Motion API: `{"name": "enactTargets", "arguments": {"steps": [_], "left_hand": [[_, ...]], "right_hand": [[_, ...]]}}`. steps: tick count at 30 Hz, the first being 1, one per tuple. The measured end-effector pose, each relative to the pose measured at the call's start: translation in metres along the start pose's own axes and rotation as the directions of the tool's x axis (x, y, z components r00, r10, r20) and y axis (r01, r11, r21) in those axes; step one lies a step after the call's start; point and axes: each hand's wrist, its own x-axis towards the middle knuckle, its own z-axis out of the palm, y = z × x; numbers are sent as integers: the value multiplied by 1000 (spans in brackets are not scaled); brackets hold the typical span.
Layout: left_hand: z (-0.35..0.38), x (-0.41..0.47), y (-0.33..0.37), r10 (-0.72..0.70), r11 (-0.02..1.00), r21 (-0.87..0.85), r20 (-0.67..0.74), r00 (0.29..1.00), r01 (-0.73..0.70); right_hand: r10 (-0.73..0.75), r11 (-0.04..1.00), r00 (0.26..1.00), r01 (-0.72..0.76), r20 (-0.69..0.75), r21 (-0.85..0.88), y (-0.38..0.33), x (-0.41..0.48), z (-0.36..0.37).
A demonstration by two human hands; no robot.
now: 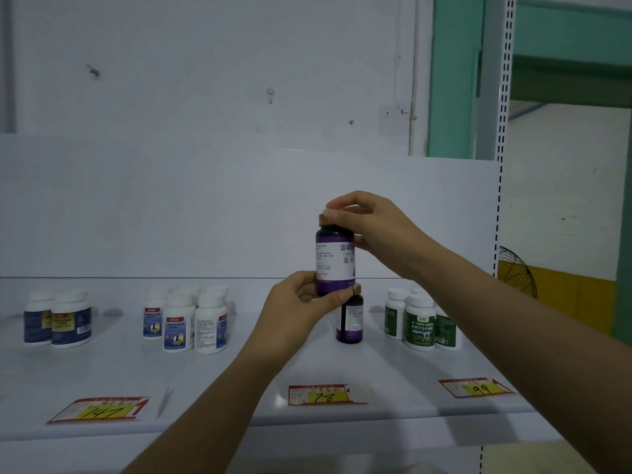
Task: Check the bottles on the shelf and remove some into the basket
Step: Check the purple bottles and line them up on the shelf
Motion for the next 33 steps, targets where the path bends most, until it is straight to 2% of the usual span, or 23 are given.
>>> {"name": "enactTargets", "arguments": {"steps": [2,5,8,12,16,19,21,26,28,30,33], "left_hand": [[4,1,-3,7,1000,20,-76,997,-5],[7,2,-5,8,999,50,-160,987,0],[3,2,-4,6,1000,25,-112,994,-3],[4,-3,0,-4,999,-50,17,1000,4],[7,-3,-9,-7,1000,-15,-81,997,6],[8,-1,-14,-14,999,50,-153,988,22],[5,-1,-14,-30,998,48,-115,993,36],[-5,-3,-4,-23,998,-53,114,993,29],[-5,-3,-4,-7,998,-61,75,997,11],[-3,-1,-8,-5,999,-33,-30,1000,4],[0,-3,-9,-18,998,55,-110,994,24]], "right_hand": [[21,999,1000,-21,-1,-26,2,1,2],[11,985,997,-24,-76,-172,2,4,4],[-43,990,993,28,-113,-136,1,3,2],[-53,998,997,51,-60,-41,4,0,0],[23,996,1000,-22,11,-85,5,-3,2],[5,971,998,-19,-56,-240,7,-1,3],[-7,975,995,-15,-100,-220,7,1,3],[-44,994,998,39,-50,-100,8,1,4],[-38,995,999,36,-23,-89,8,0,6],[-28,986,999,25,-19,-163,8,1,8],[-46,977,996,29,-79,-213,7,3,10]]}}
